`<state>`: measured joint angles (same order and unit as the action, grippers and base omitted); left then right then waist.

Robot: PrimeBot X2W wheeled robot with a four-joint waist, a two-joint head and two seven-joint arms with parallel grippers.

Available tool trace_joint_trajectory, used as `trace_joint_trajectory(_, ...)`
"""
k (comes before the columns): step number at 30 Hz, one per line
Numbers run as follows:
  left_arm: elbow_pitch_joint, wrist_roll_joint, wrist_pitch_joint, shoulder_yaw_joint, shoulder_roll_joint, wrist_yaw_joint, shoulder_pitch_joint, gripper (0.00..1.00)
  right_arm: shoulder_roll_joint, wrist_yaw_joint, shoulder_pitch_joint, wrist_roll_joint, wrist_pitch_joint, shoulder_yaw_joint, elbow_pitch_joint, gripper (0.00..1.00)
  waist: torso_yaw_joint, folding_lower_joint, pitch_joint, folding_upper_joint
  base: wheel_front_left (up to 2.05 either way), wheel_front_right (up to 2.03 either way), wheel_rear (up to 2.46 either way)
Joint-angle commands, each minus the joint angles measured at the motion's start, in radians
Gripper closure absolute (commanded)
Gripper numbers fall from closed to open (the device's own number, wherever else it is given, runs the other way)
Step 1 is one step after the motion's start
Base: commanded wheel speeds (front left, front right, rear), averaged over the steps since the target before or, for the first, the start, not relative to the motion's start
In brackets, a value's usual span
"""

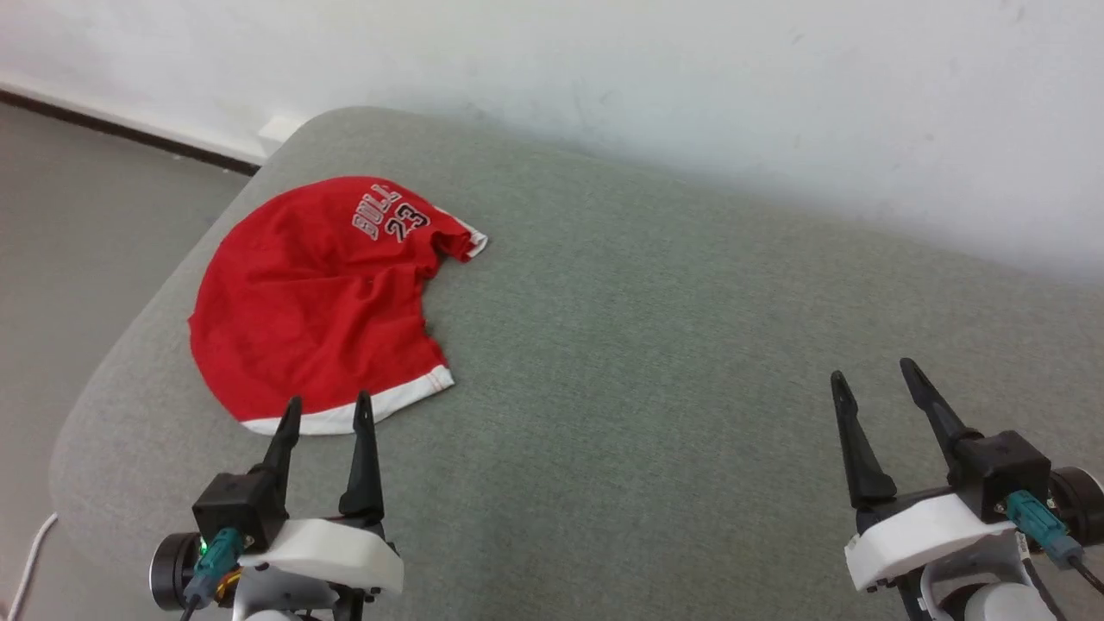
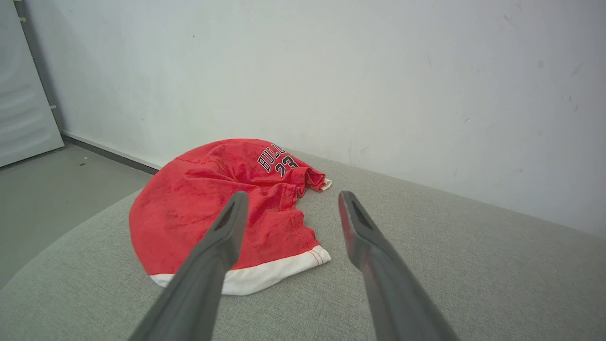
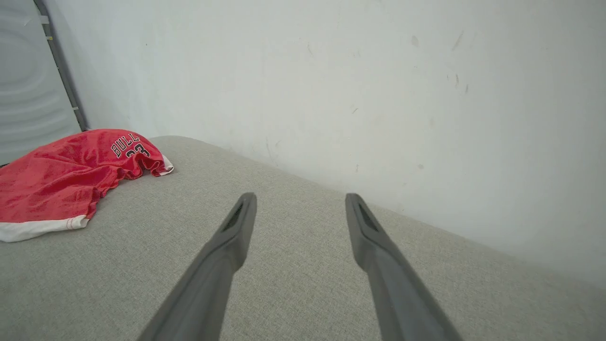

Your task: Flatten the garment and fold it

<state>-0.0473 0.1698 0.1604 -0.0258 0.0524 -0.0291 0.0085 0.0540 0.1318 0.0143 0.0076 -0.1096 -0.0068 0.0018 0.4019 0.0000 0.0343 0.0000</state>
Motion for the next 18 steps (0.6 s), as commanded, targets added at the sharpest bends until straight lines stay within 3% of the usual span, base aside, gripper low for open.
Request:
trace_joint_trajectory(1, -0.002, 0.011, 0.011, 0.002, -0.001, -0.009, -0.017, 0.00, -0.002, -0.001, -0.017, -0.009, -0.009, 0.000, -0.006, 0.00, 0.026, 0.0000, 0.011, 0.0000, 0.00, 0.00, 0.00)
trace_joint_trajectory(12, -0.007, 0.029, 0.032, 0.024, -0.002, -0.017, -0.061, 0.00, -0.003, -0.001, -0.037, -0.030, -0.011, 0.006, -0.015, 0.00, 0.068, 0.0000, 0.052, 0.0000, 0.00, 0.00, 0.00)
trace_joint_trajectory(18, -0.037, 0.009, 0.044, 0.051, 0.001, 0.016, -0.161, 0.00, -0.003, -0.001, -0.054, -0.047, -0.008, 0.010, -0.025, 0.00, 0.069, 0.0000, 0.087, 0.0000, 0.00, 0.00, 0.00)
